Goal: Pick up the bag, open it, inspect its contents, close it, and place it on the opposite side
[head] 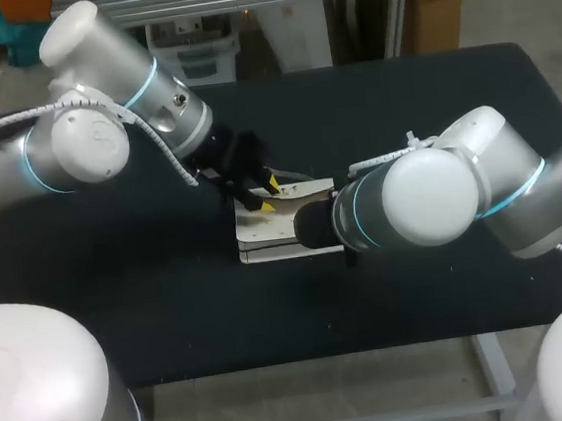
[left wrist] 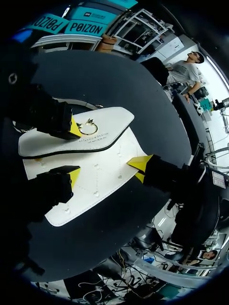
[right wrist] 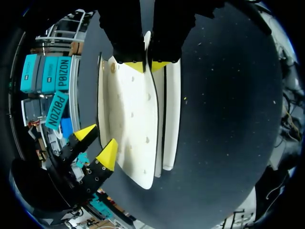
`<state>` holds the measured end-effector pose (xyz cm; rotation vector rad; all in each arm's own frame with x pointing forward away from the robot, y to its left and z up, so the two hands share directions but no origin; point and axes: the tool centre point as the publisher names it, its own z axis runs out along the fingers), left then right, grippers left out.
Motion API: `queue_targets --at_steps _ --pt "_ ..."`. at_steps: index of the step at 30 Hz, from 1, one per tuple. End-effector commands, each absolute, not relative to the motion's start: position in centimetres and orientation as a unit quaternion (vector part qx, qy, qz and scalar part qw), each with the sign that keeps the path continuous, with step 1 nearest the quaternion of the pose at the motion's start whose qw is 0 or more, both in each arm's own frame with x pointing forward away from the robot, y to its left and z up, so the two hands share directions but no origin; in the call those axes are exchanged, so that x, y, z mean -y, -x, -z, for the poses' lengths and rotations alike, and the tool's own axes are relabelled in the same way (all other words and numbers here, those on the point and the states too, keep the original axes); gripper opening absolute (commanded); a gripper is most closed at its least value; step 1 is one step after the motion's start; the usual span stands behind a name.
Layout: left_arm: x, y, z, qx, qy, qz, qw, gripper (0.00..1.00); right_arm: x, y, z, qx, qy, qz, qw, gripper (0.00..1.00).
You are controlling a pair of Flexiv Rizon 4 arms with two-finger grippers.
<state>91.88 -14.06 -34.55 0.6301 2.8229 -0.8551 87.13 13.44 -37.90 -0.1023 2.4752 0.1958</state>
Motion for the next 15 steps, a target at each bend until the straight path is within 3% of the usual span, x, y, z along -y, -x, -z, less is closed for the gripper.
queue_targets --at_steps 1,7,8,10,13,15 --pt "13.4 -92.0 34.4 -0.922 -0.218 0.315 0.059 0.42 -13.3 -87.0 38.4 -0.928 0.037 -0.08 0.361 0.0" --pt "13.7 -92.0 34.5 -0.925 -0.224 0.301 0.055 0.4 -13.3 -87.0 38.4 -0.928 0.037 -0.08 0.361 0.0" --pt "13.8 -92.1 34.6 -0.927 -0.22 0.297 0.055 0.35 -13.3 -87.0 38.4 -0.928 0.037 -0.08 0.361 0.0" --pt "13.9 -92.2 34.8 -0.932 -0.212 0.289 0.057 0.12 -13.3 -87.0 38.4 -0.928 0.037 -0.08 0.361 0.0" --pt "14.3 -92.3 35.4 -0.938 -0.202 0.276 0.06 0.18 -13.3 -87.0 38.4 -0.928 0.037 -0.08 0.361 0.0" --pt "14.5 -92.4 35.5 -0.941 -0.195 0.271 0.065 0.16 -13.3 -87.0 38.4 -0.928 0.037 -0.08 0.361 0.0"
